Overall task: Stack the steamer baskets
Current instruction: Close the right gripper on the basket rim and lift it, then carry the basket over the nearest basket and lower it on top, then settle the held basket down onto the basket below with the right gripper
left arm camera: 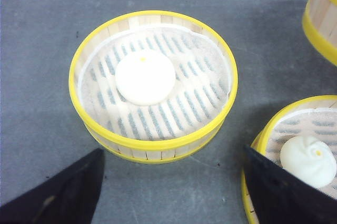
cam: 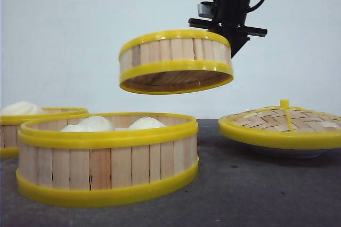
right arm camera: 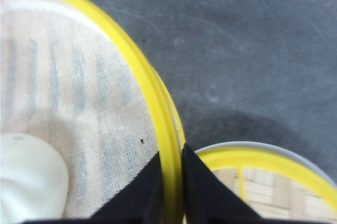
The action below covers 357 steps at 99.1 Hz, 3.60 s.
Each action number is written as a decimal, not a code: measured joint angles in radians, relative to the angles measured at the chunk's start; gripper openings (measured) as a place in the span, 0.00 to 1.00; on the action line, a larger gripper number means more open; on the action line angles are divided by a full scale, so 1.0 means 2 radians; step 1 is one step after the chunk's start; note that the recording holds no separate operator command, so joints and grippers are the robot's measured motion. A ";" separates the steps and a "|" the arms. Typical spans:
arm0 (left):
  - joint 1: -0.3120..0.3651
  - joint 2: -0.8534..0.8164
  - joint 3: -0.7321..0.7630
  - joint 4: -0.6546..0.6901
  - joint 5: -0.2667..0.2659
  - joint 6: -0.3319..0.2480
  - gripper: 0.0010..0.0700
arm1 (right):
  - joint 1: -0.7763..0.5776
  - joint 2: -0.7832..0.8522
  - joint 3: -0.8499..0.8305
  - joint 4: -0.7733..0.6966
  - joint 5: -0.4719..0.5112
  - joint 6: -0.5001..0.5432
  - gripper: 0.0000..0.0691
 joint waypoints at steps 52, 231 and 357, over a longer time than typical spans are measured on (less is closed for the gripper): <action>0.000 0.000 0.000 -0.002 0.000 0.001 0.72 | 0.091 -0.168 -0.062 0.000 0.062 0.003 0.04; 0.000 0.000 0.000 -0.006 0.000 0.001 0.72 | 0.147 -0.289 -0.598 0.440 -0.008 0.026 0.04; 0.000 0.000 0.000 -0.006 0.000 0.001 0.72 | 0.150 -0.288 -0.597 0.427 0.016 0.037 0.04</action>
